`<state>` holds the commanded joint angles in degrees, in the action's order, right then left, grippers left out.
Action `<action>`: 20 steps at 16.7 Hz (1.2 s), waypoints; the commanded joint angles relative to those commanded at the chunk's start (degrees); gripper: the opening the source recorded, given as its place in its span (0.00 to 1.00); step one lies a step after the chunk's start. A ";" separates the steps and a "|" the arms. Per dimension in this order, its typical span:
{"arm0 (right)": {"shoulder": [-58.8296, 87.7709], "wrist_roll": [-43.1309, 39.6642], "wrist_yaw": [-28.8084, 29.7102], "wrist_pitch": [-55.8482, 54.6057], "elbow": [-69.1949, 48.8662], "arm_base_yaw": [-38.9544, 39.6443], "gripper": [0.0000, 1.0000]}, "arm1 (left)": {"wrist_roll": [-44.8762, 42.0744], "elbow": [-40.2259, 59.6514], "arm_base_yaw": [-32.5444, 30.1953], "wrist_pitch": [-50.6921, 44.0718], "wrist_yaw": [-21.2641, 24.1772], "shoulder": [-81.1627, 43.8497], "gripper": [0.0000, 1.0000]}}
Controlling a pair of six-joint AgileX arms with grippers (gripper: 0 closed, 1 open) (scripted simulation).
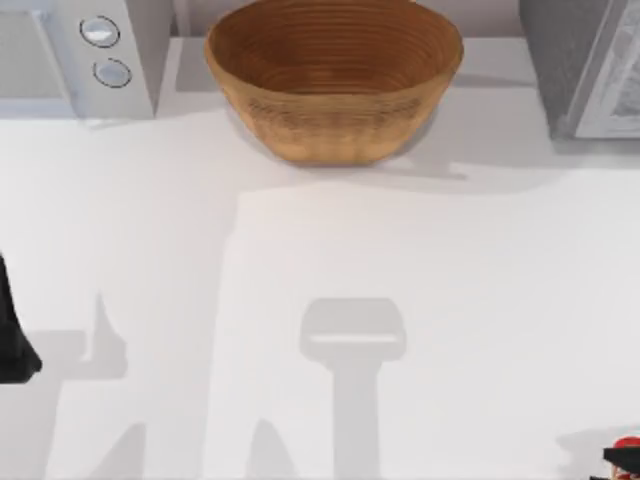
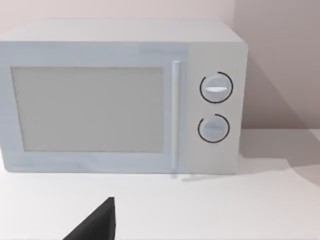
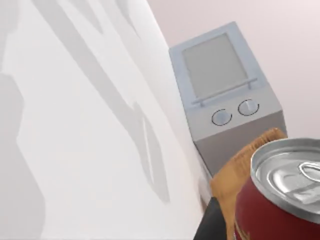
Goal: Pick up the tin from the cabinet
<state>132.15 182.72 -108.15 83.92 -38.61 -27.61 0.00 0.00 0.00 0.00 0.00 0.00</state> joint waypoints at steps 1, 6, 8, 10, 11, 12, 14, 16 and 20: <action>0.00 0.00 0.00 0.00 0.00 0.00 0.00 | 0.00 0.00 0.00 0.00 0.00 0.00 1.00; 0.00 0.00 0.00 0.00 0.00 0.00 0.23 | 0.00 0.00 0.00 0.00 0.00 0.00 1.00; 0.00 0.00 0.00 0.00 0.00 0.00 0.38 | 0.00 0.00 0.00 0.00 0.00 0.00 1.00; 0.00 0.00 0.00 0.00 0.00 0.00 0.53 | 0.00 0.00 0.00 0.00 0.00 0.00 1.00; 0.00 0.00 0.00 0.00 0.00 0.00 0.60 | 0.00 0.00 0.00 0.00 0.00 0.00 1.00; 0.00 0.00 0.00 0.00 0.00 0.00 0.68 | 0.00 0.00 0.00 0.00 0.00 0.00 1.00; 0.00 0.00 0.00 0.00 0.00 0.00 0.83 | 0.00 0.00 0.00 0.00 0.00 0.00 1.00; 0.00 0.00 0.00 0.00 0.00 0.00 0.98 | 0.00 0.00 0.00 0.00 0.00 0.00 1.00; 0.00 0.00 0.00 0.00 0.00 0.00 1.00 | 0.00 0.00 0.00 0.00 0.00 0.00 1.00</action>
<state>132.15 182.72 -108.15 83.92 -38.61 -27.61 0.00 0.00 0.00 0.00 0.00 0.00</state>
